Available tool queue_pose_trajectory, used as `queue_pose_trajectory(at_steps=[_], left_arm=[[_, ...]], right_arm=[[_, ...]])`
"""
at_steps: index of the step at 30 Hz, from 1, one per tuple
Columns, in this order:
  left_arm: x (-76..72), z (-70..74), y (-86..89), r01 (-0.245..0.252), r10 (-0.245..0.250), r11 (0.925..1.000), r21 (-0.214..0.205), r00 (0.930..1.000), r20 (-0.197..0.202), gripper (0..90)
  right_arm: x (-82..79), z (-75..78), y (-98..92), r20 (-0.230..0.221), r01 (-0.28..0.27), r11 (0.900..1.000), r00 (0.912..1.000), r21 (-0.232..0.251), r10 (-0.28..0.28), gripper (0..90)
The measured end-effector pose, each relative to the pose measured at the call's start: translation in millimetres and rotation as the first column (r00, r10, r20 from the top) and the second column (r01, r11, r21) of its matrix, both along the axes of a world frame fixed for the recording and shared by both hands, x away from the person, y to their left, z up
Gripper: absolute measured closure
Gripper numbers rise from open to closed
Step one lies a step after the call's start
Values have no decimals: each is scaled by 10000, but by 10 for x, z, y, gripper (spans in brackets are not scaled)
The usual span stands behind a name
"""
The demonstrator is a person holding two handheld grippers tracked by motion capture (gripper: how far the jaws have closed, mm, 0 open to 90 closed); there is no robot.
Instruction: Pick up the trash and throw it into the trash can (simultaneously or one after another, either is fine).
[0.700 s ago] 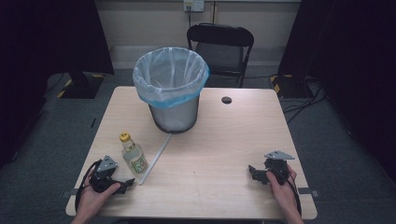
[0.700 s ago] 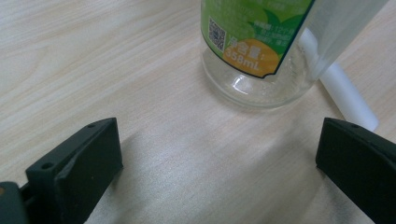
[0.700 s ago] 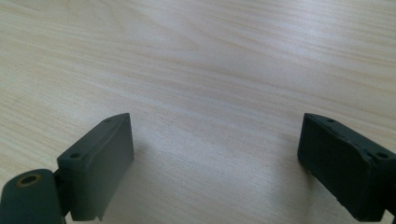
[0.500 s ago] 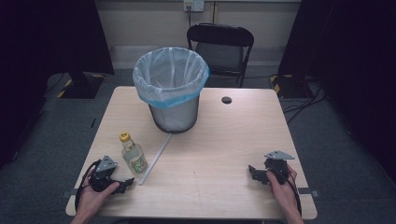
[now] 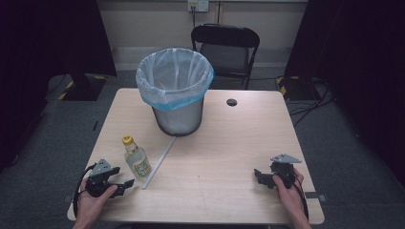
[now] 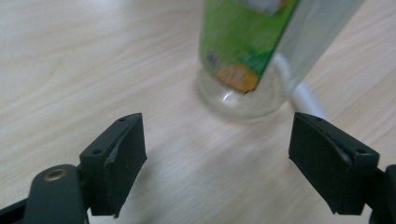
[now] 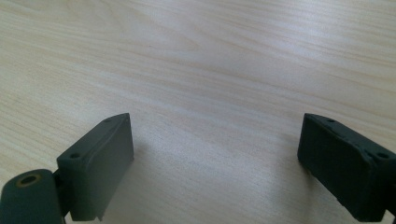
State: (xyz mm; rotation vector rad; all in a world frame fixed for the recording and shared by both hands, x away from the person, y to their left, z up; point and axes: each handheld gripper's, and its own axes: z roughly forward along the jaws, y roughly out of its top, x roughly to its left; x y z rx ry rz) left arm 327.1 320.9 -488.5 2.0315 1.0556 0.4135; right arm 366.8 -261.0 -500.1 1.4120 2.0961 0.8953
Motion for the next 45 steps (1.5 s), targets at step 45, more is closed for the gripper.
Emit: queue_pose_trajectory(at_steps=[45], left_arm=[[370,57,-456,-44,100,9940,-1093,9987,509,171]], right_arm=[[6,0,-6,-7,-89,10000,10000,29,89,94]])
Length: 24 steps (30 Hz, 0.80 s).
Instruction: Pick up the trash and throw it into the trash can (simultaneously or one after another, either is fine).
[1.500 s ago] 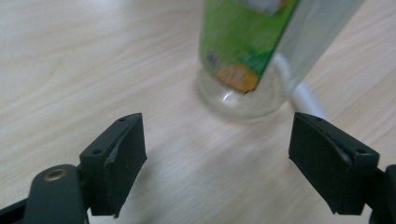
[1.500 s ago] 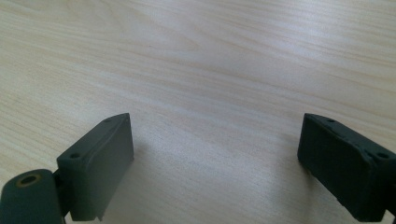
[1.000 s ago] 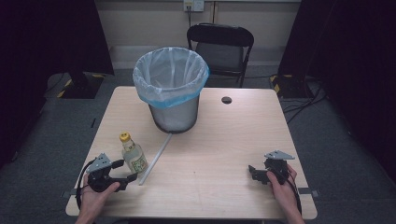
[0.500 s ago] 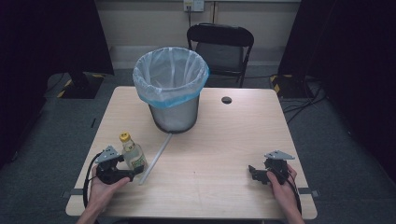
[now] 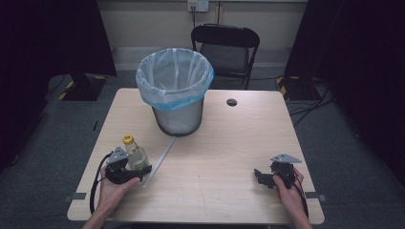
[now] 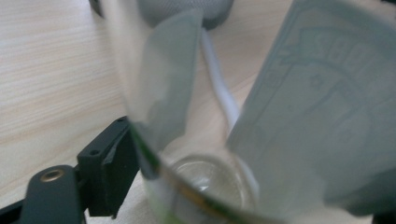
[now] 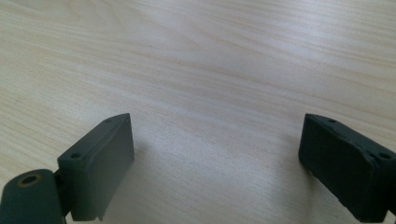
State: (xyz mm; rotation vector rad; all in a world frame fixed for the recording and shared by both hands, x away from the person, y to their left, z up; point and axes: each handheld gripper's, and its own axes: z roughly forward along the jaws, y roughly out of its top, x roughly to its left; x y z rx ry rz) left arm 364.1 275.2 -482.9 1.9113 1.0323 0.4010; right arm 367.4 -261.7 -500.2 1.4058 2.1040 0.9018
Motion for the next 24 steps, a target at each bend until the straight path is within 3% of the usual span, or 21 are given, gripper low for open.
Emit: queue_pose_trajectory(at_steps=[3,6,9,17,24], left_arm=[[8,1,-1,-71,72,9999,-112,9999,71,162],[-3,4,-18,-55,49,9999,150,9991,415,215],[14,-15,-13,27,-30,10000,90,9996,282,241],[26,3,-28,-91,77,9993,368,9992,389,269],[36,16,11,-183,180,9997,140,9995,240,277]], right_arm=[[0,0,0,1,1,10000,10000,-1,-1,94],[0,0,0,2,-1,10000,10000,-3,1,94],[0,0,0,2,0,10000,10000,-2,0,94],[0,0,0,2,0,10000,10000,-2,0,94],[0,0,0,0,0,10000,10000,0,0,94]])
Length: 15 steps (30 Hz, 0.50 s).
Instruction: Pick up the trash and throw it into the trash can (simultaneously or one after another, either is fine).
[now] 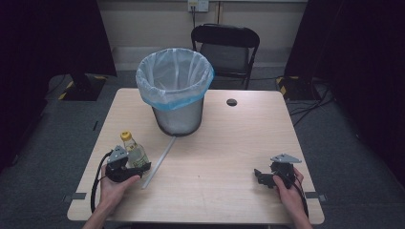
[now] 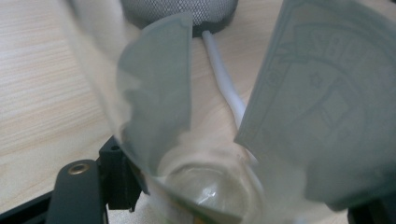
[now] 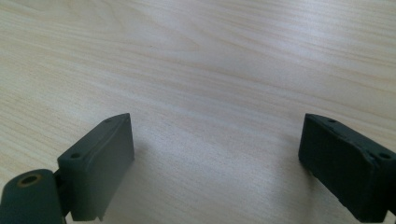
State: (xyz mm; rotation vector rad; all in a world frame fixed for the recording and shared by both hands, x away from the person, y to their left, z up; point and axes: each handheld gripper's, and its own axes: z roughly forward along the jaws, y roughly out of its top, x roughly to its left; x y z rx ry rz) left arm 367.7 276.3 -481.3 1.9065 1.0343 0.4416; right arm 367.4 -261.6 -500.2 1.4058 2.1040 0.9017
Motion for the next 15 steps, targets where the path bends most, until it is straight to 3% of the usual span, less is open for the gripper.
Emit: queue_pose_trajectory(at_steps=[7,15], left_arm=[[-3,2,77,-355,353,9981,-510,9994,-37,281],[-53,68,124,-472,493,9948,-901,9985,220,283]], right_arm=[[0,0,0,0,0,10000,10000,-3,0,94],[0,0,0,1,0,10000,10000,-1,0,94]])
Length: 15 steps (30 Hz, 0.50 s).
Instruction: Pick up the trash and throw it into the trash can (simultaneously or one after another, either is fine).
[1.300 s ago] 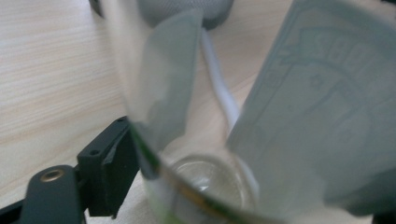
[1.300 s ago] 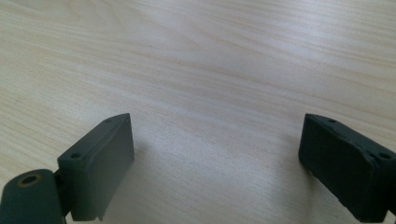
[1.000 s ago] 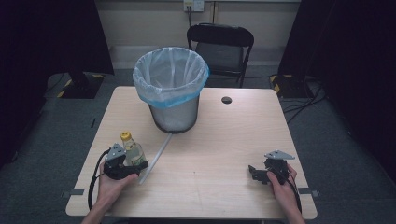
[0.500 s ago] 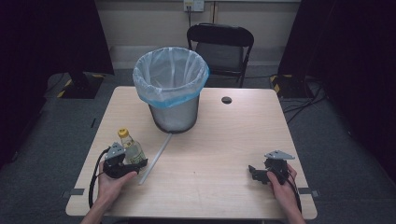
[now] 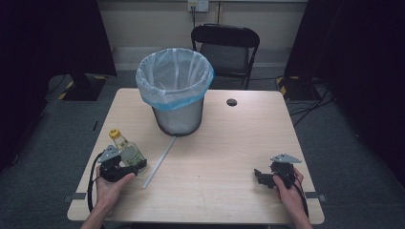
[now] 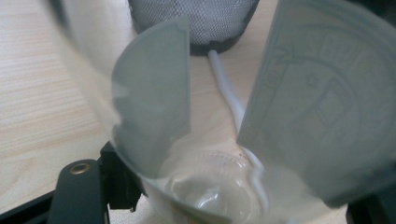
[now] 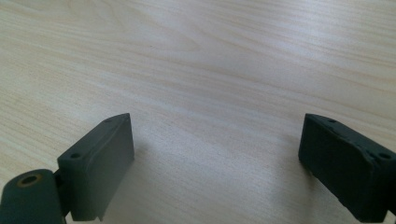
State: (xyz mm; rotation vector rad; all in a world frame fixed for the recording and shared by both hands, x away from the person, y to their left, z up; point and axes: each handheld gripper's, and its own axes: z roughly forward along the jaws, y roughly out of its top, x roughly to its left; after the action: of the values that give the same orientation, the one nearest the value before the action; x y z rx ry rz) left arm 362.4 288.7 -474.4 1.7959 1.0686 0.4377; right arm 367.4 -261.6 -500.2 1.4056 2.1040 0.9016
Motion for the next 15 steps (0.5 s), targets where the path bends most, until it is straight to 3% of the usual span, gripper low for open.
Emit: queue_pose_trajectory(at_steps=[15], left_arm=[[-38,187,-38,328,-309,9983,-473,9987,405,284]], right_arm=[[0,0,0,0,2,10000,10000,0,-2,94]])
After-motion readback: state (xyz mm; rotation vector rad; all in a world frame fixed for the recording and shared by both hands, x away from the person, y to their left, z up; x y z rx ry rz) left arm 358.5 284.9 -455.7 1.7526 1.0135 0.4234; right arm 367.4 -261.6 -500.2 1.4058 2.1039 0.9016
